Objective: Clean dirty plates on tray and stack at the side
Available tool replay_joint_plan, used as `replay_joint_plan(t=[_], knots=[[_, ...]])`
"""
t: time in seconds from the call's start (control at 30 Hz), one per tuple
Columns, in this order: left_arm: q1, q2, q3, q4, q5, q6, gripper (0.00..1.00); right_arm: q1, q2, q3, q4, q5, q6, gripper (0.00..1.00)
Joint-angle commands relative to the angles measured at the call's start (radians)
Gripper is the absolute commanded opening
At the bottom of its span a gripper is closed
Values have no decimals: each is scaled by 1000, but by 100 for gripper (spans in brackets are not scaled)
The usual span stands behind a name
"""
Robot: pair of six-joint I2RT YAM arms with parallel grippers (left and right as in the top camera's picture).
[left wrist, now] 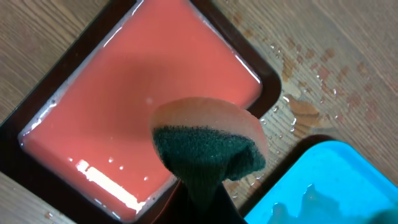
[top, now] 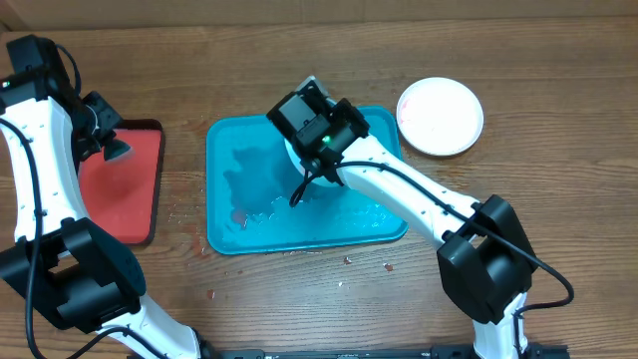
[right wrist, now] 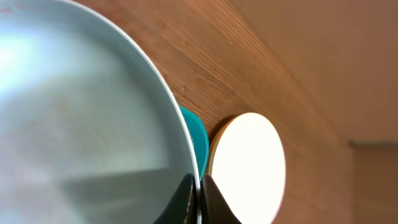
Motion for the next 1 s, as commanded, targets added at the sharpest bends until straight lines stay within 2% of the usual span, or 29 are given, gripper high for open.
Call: replay_joint_plan(t=[0.0,0.3,0.53,0.73,0.93,0.97], knots=[[1,26,-9,11,-14,-13,4,-29,-96,26,16,-54,163,4],[13,186,-9,24,-21,-6,4,-157,-224,26,10,-487,165,4],[45,285,-9,38,-52,-6,4,-219,-225,26,-30,-602,169,4],[80,291,-9,58,-76,-6,4,-220,-225,26,-31,-610,198,4],[87,293,-9,64,-75,-6,9,-220,-225,26,-15,-611,251,4],[87,293,-9,65,-75,-6,13,-220,-225,26,-14,-610,251,4]])
